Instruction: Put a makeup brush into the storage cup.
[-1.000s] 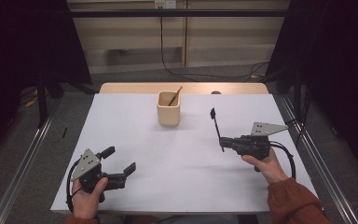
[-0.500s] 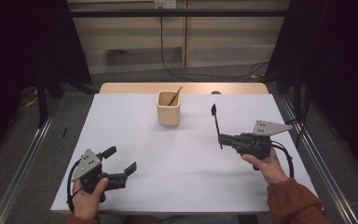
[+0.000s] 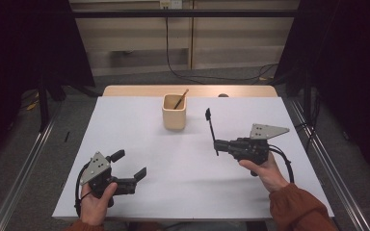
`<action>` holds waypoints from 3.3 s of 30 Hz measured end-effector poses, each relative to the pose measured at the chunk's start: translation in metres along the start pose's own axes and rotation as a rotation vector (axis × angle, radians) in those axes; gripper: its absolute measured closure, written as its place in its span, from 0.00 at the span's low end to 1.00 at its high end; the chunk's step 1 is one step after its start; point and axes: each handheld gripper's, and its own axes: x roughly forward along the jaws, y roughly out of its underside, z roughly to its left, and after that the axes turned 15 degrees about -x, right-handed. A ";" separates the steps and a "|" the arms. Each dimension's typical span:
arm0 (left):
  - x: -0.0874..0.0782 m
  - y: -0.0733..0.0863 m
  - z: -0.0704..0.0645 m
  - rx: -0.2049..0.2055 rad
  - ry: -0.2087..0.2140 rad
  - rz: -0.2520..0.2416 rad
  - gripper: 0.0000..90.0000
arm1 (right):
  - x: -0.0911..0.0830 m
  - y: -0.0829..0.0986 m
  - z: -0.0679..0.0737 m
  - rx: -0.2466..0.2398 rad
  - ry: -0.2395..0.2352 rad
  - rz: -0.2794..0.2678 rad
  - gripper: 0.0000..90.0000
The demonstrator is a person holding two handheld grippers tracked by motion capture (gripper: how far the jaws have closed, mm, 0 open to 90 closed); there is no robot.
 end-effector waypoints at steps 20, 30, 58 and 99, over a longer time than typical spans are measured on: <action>0.015 -0.012 -0.011 0.022 0.051 -0.004 0.02 | 0.030 -0.010 0.005 0.015 -0.039 -0.020 0.96; 0.027 -0.028 -0.031 0.063 0.101 -0.013 0.02 | 0.030 -0.009 0.004 0.014 -0.040 -0.027 0.96; 0.079 -0.048 -0.081 0.108 0.300 0.014 0.01 | 0.033 -0.007 0.007 0.006 -0.047 -0.029 0.96; 0.129 -0.072 -0.086 0.064 0.306 0.052 0.68 | 0.035 -0.003 0.006 0.017 -0.043 -0.029 0.96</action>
